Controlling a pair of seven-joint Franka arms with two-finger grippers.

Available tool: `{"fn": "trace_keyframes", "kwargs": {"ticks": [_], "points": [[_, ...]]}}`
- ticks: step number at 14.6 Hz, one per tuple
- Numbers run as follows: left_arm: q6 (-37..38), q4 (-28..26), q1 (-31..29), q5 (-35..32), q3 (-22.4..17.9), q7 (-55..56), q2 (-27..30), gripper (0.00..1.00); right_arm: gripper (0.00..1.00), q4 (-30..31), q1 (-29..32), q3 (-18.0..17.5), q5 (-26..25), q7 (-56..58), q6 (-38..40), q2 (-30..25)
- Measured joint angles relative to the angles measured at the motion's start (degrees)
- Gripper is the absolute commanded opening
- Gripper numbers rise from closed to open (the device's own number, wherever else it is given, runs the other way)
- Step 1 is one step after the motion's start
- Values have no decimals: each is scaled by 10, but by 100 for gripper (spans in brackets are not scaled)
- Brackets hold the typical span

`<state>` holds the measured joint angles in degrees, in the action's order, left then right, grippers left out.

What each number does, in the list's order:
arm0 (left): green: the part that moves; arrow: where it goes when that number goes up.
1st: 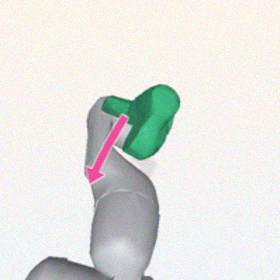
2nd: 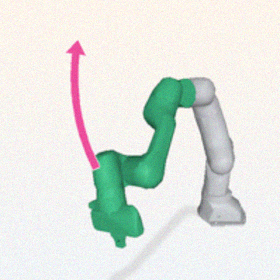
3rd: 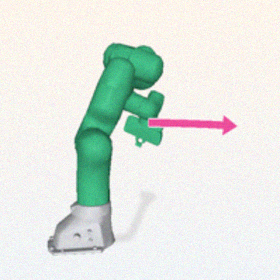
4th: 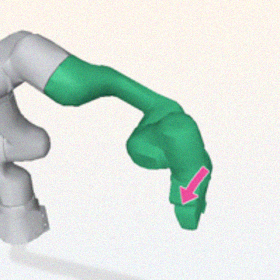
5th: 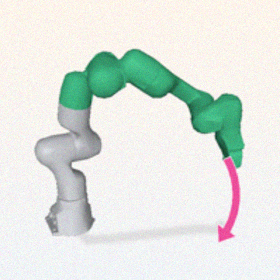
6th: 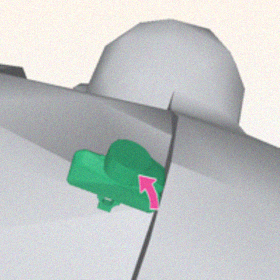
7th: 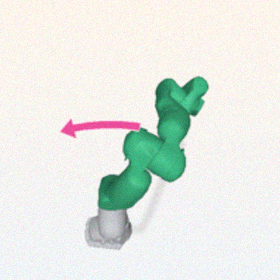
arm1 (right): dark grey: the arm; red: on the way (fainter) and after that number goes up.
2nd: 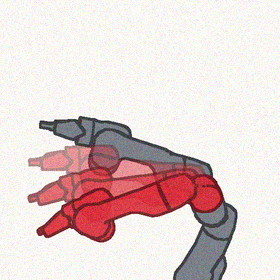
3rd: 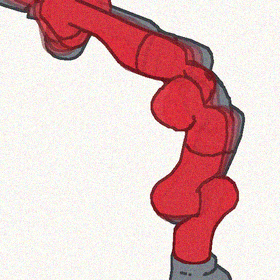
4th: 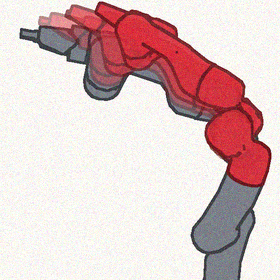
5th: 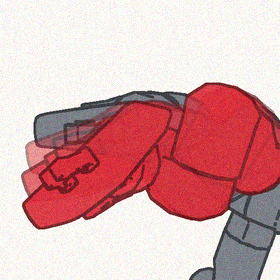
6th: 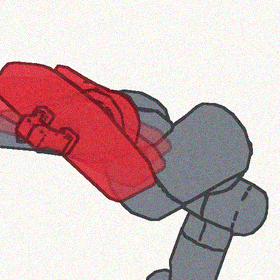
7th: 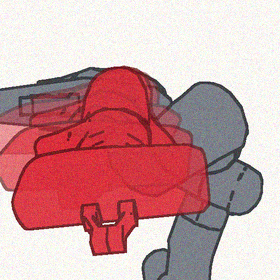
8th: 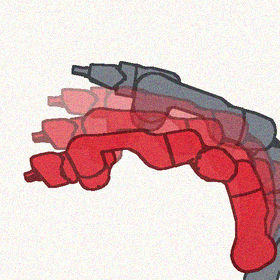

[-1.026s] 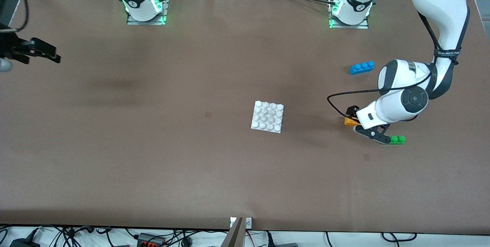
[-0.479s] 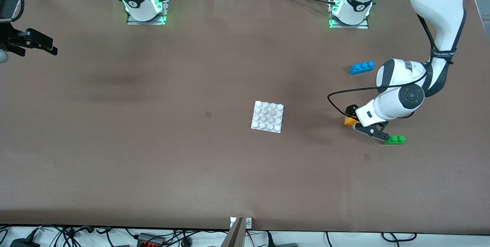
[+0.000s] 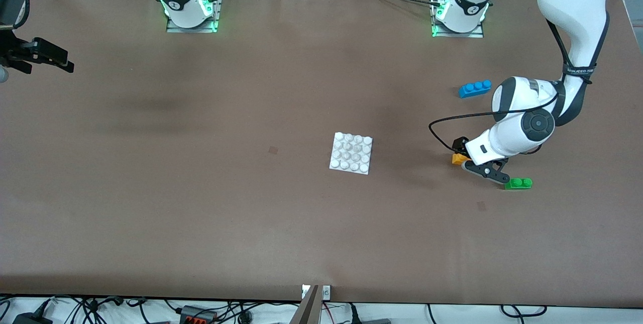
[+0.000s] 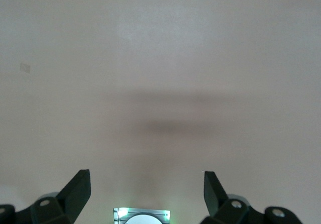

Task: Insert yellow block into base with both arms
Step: 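Grasp the yellow brick with the left gripper and lift it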

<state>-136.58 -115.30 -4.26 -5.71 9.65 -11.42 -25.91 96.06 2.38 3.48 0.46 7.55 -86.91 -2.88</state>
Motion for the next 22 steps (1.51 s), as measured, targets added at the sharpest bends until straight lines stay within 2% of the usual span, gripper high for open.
{"fn": "trace_keyframes", "kwargs": {"ticks": [7, 12, 22], "points": [[-18, -16, 0, 0, 0, 11, -1, 100, 100, 0, 0, -4, 0, 0, -6, 1], [-57, -37, 0, 0, 0, 12, -8, 100, 100, 0, 1, -4, 0, 0, -7, 1], [-67, -42, -3, 0, -1, 15, -11, 100, 100, 0, 5, -5, 0, -1, -24, 5]]}}
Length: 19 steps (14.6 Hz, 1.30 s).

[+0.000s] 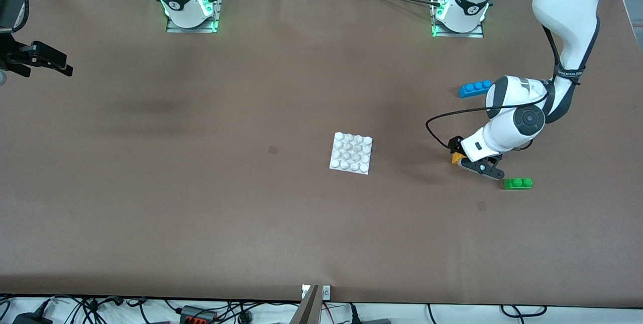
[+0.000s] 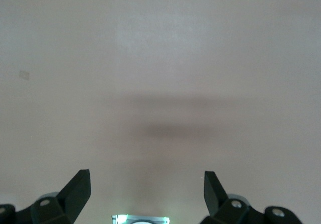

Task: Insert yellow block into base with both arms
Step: 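Grasp the yellow brick with the left gripper and lift it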

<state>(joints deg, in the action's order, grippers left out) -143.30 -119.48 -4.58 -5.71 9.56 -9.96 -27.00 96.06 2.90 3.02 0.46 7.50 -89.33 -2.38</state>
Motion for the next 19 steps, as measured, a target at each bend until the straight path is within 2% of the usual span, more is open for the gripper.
{"fn": "trace_keyframes", "kwargs": {"ticks": [17, 19], "points": [[-8, 0, -1, 5, 0, 56, -11, 100, 100, 0, 0, -4, 0, 0, -7, 3], [-9, 3, -1, 18, 0, 57, -11, 96, 100, 0, 0, -4, 0, 0, -7, 3]]}}
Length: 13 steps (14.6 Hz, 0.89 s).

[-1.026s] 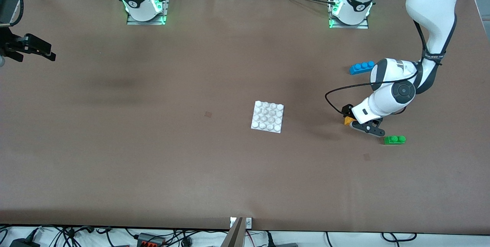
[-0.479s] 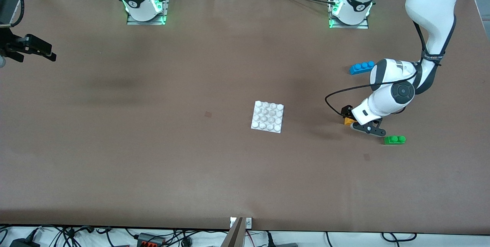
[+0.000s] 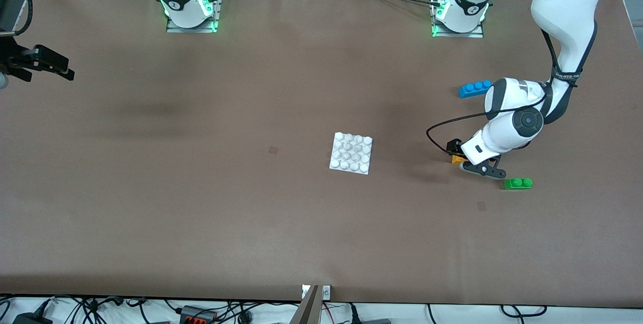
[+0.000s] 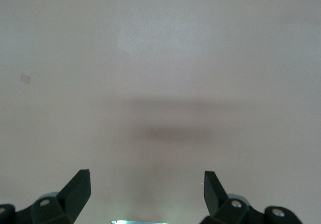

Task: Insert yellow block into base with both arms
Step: 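Grasp the yellow brick with the left gripper and lift it, then carry the yellow brick with the left gripper over the white plate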

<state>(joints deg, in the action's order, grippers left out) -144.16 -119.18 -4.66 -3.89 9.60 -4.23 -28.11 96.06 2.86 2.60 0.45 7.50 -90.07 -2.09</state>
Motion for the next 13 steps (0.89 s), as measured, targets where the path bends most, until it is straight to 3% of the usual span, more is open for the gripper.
{"fn": "trace_keyframes", "kwargs": {"ticks": [4, 13], "points": [[0, 4, 0, 5, 0, 1, -1, 91, 100, 0, 0, 0, 0, 0, 0, 0], [0, 10, 0, 5, 0, 1, -1, 58, 100, 0, 0, 0, 0, 0, 0, 0]]}}
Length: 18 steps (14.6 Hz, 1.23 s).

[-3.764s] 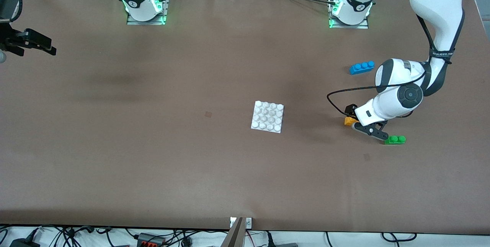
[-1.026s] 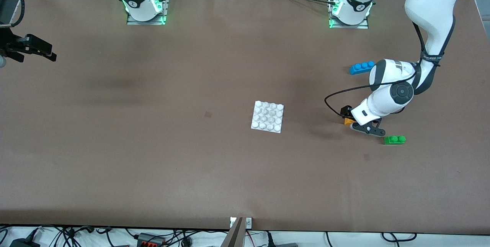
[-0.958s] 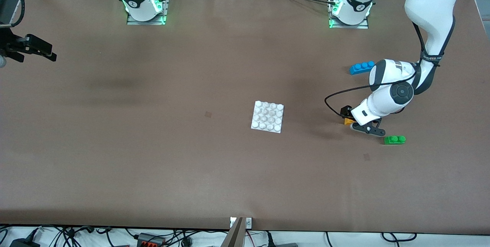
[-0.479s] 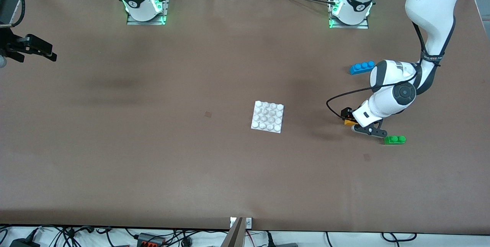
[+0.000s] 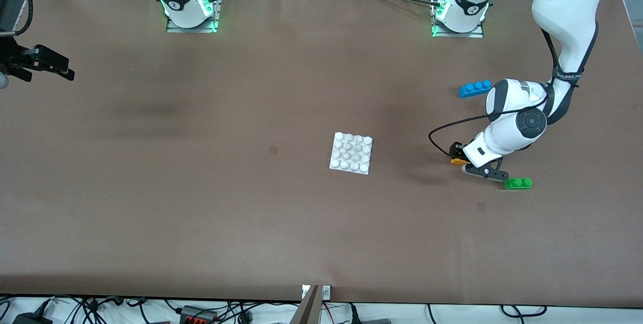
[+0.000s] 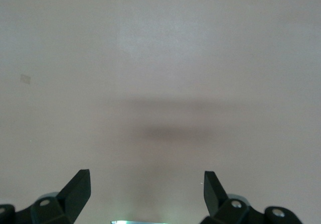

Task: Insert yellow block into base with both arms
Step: 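Carry the yellow brick with the left gripper over the white plate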

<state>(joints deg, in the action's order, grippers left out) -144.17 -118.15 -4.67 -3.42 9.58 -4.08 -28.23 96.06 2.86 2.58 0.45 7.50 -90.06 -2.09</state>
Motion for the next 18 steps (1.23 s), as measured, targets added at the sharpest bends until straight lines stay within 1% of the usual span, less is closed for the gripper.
{"fn": "trace_keyframes", "kwargs": {"ticks": [3, 5, 6, 9, 11, 12, 15, 18], "points": [[0, 1, 0, 0, 0, 0, 0, 54, 100, 0, 0, 0, 0, 0, 0, 0], [5, 5, 0, 0, 1, 0, 0, 55, 100, 0, 0, 0, 0, 0, 0, 0], [21, 15, 0, 0, 2, 0, 0, 55, 100, 0, 0, 0, 0, 0, 0, 0], [114, 70, 2, 13, 13, 0, 2, 55, 100, 0, 0, 0, 0, 0, 0, 0], [161, 99, 5, 38, 37, 12, 4, 55, 100, 0, 0, 0, 0, 0, 0, 0], [172, 106, 6, 42, 52, 28, 5, 55, 100, 0, 0, 0, 0, 0, 0, 0], [178, 113, 13, 45, 117, 115, 6, 54, 100, 0, 0, 0, 0, 0, 0, 0], [181, 115, 39, 46, 157, 186, 5, 53, 100, 0, 2, 4, 0, 0, 0, 0]]}}
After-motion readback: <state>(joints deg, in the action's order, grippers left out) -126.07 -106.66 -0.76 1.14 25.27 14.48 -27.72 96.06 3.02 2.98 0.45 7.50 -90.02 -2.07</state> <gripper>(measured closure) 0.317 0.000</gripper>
